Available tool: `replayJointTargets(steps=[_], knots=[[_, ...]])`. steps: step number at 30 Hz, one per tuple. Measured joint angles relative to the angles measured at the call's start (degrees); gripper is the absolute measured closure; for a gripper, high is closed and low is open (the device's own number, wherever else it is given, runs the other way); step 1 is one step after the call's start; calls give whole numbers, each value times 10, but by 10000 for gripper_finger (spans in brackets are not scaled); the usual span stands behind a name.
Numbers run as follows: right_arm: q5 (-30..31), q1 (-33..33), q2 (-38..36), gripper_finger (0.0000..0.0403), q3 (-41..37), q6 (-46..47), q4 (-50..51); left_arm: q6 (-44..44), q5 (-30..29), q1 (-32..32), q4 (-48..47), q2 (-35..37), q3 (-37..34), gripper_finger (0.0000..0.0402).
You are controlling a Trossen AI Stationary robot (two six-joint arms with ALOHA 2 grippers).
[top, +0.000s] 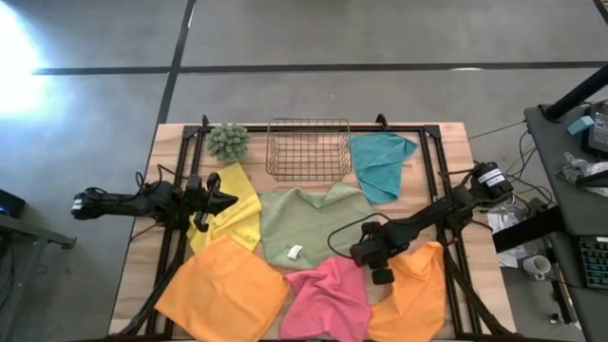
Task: Fold microfiber towels
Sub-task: Fold the green towel
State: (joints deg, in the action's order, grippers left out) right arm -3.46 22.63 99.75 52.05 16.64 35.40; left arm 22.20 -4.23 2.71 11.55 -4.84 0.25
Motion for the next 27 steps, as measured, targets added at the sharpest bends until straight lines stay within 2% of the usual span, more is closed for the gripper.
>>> replayJointTargets(steps=[8,14,20,24,27], knots=[[-15,-12,-6,388,-1,32,-2,0,-3,0,0,0,0,402],[-25,-20,-46,393,-1,54,-3,0,-6,0,0,0,0,402],[-22,-22,-85,394,-3,116,-3,0,-9,0,0,-1,0,396],[-6,-24,-92,394,-4,155,5,0,-31,0,0,0,0,364],[-12,-24,-93,394,-4,169,3,0,-83,0,3,0,0,329]])
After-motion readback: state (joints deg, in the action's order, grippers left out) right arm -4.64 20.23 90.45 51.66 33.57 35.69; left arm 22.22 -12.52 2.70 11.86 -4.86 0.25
